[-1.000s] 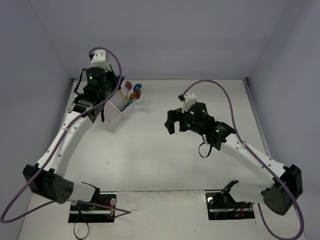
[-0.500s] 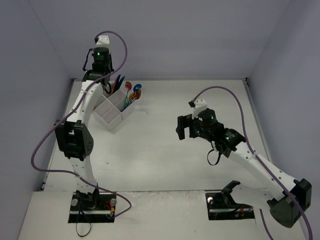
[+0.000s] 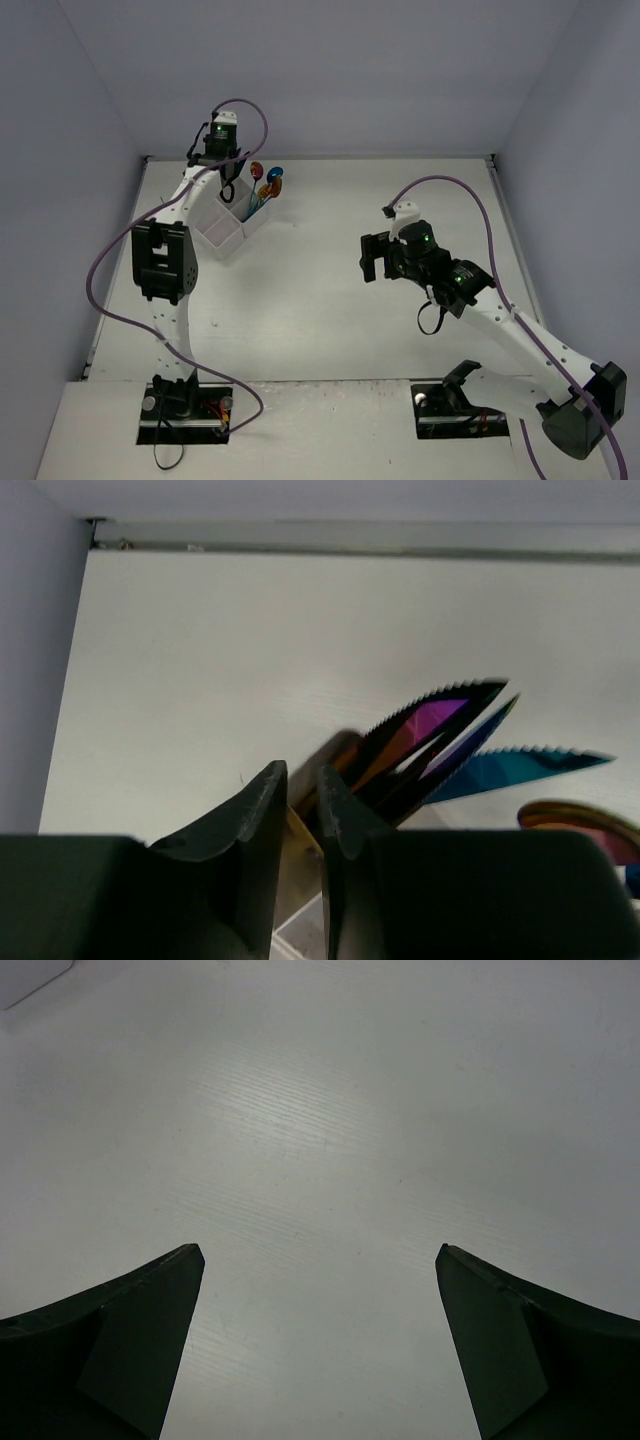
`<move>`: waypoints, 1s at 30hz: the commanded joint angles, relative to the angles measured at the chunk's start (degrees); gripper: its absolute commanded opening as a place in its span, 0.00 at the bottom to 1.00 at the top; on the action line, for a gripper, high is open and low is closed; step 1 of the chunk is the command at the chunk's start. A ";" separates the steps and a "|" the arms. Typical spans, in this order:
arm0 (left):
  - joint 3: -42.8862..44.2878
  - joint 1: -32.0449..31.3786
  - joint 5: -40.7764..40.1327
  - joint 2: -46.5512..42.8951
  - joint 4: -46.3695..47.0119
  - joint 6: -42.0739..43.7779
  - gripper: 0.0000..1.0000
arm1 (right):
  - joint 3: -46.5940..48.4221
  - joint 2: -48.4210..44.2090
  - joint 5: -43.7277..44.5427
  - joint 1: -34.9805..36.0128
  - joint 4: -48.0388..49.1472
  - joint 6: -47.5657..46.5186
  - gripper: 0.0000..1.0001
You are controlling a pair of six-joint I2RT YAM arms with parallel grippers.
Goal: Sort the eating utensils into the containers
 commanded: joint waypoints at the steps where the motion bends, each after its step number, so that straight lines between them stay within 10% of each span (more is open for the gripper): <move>1: -1.54 0.21 0.96 -8.63 1.89 -1.39 0.30 | 0.73 -0.21 2.37 -0.55 1.43 0.69 1.00; 11: -3.99 0.07 9.45 -25.00 -3.55 -4.59 0.70 | 3.32 -3.85 6.23 -0.71 1.15 -0.33 1.00; 30: -35.35 0.24 6.76 -81.40 -23.76 -8.01 0.85 | 14.13 -22.62 23.14 -0.90 -4.83 -7.75 1.00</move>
